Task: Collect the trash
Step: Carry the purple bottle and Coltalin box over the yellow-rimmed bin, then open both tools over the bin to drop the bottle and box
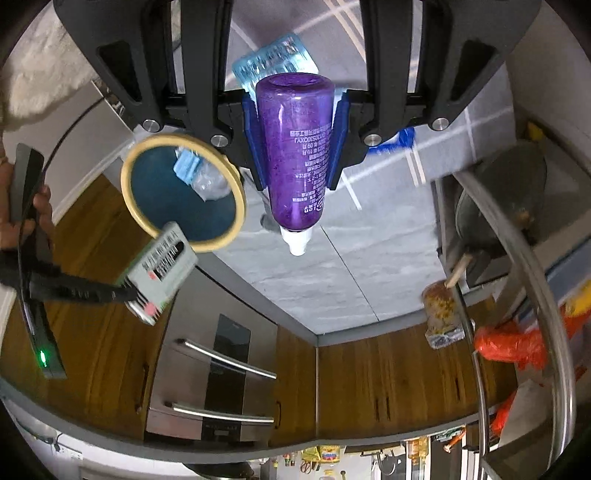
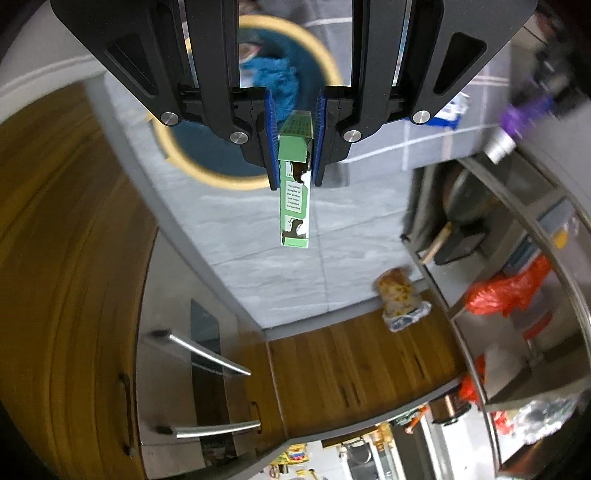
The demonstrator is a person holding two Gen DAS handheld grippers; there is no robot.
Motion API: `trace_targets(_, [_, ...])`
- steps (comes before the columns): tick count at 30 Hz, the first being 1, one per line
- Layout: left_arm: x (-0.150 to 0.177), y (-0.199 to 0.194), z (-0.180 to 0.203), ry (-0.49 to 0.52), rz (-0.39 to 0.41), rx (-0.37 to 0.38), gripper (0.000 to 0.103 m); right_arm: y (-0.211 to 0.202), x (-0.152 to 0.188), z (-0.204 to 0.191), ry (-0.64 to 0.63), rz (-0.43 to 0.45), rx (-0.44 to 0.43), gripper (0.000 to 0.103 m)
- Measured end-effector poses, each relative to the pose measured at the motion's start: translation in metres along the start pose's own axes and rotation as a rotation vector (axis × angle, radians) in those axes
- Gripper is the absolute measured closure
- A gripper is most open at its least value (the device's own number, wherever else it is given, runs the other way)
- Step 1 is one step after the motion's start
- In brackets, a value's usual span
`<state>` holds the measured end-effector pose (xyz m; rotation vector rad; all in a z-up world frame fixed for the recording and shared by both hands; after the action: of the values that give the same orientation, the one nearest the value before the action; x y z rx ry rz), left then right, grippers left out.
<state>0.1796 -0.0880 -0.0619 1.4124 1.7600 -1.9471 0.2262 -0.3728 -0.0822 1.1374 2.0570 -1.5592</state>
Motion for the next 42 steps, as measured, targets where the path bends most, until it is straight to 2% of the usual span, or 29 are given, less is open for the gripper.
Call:
trace_targets(4, [-0.03,0.004,-0.014,-0.035,0.019,0.017,0.071,0.007,-0.007,0.014,-0.017,-0.008,0.024,0.085])
trace_targets(8, [-0.052,0.017,-0.006,-0.022,0.025,0.049,0.071,0.023,-0.007,0.036,0.028,-0.057,0.042,0.085])
trace_targets(13, [-0.056,0.055,0.037,0.024,-0.024,0.128,0.071,0.043,0.0,0.057,0.061,-0.118,0.091,0.085])
trace_targets(18, [-0.044,0.099,0.092,0.09,-0.107,0.224,0.071,0.065,0.014,0.074,0.095,-0.204,0.126,0.085])
trace_targets(23, [-0.027,0.131,0.136,0.16,-0.173,0.28,0.071,0.082,0.03,0.076,0.083,-0.283,0.162,0.085])
trace_targets(29, [-0.023,0.153,0.157,0.201,-0.209,0.276,0.071,0.087,0.034,0.077,0.085,-0.313,0.168,0.085])
trace_targets(37, [-0.034,0.15,0.154,0.187,-0.164,0.284,0.071,0.092,0.034,0.078,0.077,-0.323,0.185,0.082])
trace_targets(40, [-0.034,0.148,0.15,0.176,-0.161,0.279,0.07,0.09,0.033,0.075,0.077,-0.315,0.177,0.067])
trace_targets(42, [-0.033,0.146,0.147,0.165,-0.165,0.277,0.07,0.089,0.033,0.072,0.071,-0.306,0.169,0.064])
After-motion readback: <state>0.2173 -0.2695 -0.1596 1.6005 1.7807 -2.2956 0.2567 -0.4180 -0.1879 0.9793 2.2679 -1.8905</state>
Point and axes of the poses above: each gripper's, at about its wrist camera, not at the fingertips, and y roughly the way its jaws point, z to its right, x to its underside, the point moved 5 cm from there along y, roughly the way its jaws point, and after that the axes turned 13 degrees about y, right-handed, at the moved point
